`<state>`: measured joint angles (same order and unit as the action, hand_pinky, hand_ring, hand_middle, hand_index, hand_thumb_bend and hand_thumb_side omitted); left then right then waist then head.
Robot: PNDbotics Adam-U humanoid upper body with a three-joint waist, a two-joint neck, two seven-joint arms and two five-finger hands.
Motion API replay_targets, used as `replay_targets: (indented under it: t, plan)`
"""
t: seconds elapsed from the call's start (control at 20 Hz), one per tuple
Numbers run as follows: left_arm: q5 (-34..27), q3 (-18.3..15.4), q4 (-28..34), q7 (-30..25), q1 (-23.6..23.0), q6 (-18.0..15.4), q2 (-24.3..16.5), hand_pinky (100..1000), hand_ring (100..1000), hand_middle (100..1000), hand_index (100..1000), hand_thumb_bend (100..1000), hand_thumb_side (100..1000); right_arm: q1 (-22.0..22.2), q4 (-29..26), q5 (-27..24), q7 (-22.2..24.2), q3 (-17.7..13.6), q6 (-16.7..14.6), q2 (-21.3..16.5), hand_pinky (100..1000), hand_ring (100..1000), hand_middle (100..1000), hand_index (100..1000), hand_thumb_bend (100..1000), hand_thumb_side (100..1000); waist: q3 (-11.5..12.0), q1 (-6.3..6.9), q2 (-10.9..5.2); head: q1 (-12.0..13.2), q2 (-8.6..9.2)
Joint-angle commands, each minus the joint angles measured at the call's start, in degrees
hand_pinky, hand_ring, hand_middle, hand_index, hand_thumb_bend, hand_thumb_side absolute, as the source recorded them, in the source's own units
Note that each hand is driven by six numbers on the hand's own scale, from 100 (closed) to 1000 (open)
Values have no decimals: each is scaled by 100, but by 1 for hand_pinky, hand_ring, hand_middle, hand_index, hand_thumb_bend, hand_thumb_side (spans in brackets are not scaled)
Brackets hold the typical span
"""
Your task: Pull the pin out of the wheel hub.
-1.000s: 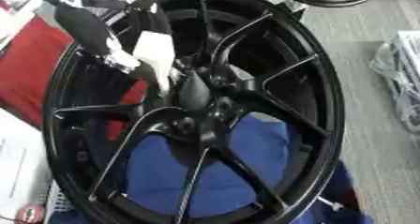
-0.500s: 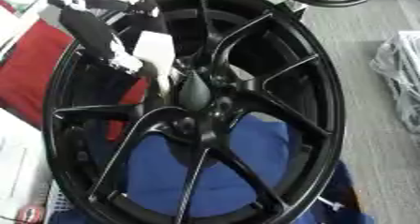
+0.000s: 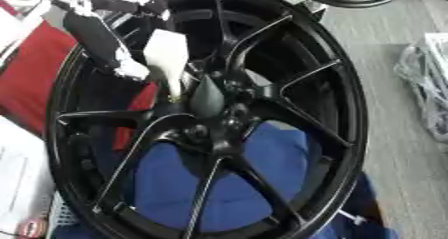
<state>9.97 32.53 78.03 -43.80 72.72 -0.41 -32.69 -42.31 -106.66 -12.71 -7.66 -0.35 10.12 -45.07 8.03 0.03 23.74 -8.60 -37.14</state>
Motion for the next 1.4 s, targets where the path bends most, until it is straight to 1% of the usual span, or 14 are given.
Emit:
replay_targets:
  t: [0.05, 0.25, 0.45, 0.55, 0.7, 0.85, 0.9, 0.95, 1.05, 1.15, 1.3, 1.4]
  plan:
    - [-58, -158, 163, 289, 113, 71, -222, 703, 664, 540, 478, 241, 253, -53, -22, -14, -2, -74, -11, -111, 858, 727, 649, 707, 100, 659, 7, -9, -181, -34, 14]
    - [-235, -390, 367, 569, 116, 229, -400, 696, 654, 526, 449, 243, 210, -39, -19, -14, 4, -75, -15, -124, 858, 727, 650, 707, 100, 657, 30, -15, -228, -50, -9]
    - [-465, -662, 577, 833, 100, 430, -658, 693, 649, 518, 441, 256, 181, -16, -20, -11, 2, -74, -17, -147, 859, 727, 650, 708, 100, 654, 72, -22, -279, -103, -37]
    - [-606, -888, 700, 1021, 36, 518, -877, 692, 643, 507, 433, 229, 182, 15, -20, -5, -8, -85, -20, -179, 859, 727, 650, 708, 100, 654, 109, -24, -305, -145, -66]
    - [-783, -1285, 871, 1379, -136, 630, -1258, 692, 641, 505, 434, 225, 177, 81, -12, 0, -39, -115, -26, -227, 859, 728, 651, 709, 100, 654, 179, -24, -334, -222, -94]
    - [-957, -1719, 938, 1784, -397, 715, -1640, 691, 640, 500, 427, 217, 176, 156, -8, 9, -59, -136, -34, -285, 859, 728, 651, 709, 100, 654, 262, -31, -365, -297, -130]
    - [-1038, -1870, 924, 1934, -480, 742, -1753, 687, 637, 496, 426, 100, 229, 174, -2, 9, -72, -148, -35, -298, 859, 728, 652, 709, 100, 657, 291, -42, -377, -318, -130]
    - [-1129, -2001, 909, 2062, -568, 749, -1871, 686, 637, 496, 426, 218, 177, 179, 4, 6, -81, -153, -35, -302, 859, 728, 652, 709, 100, 654, 306, -51, -388, -327, -132]
    - [-1302, -2336, 831, 2380, -782, 762, -2147, 684, 636, 495, 427, 214, 169, 202, -13, 11, -79, -154, -51, -331, 859, 729, 652, 710, 100, 650, 335, -63, -407, -368, -158]
    - [-1535, -2754, 667, 2747, -1082, 747, -2456, 681, 636, 494, 428, 209, 163, 237, -44, 23, -87, -174, -64, -378, 859, 729, 652, 710, 100, 645, 378, -72, -418, -426, -181]
    - [-1838, -3283, 260, 3217, -1722, 733, -2899, 679, 640, 500, 440, 188, 186, 283, -53, 28, -127, -220, -70, -429, 859, 730, 653, 711, 100, 642, 465, -102, -431, -457, -198]
    - [-1991, -3558, -52, 3493, -2147, 718, -3087, 677, 640, 503, 446, 182, 197, 288, -61, 21, -161, -250, -81, -432, 859, 731, 655, 712, 100, 639, 501, -138, -438, -453, -183]
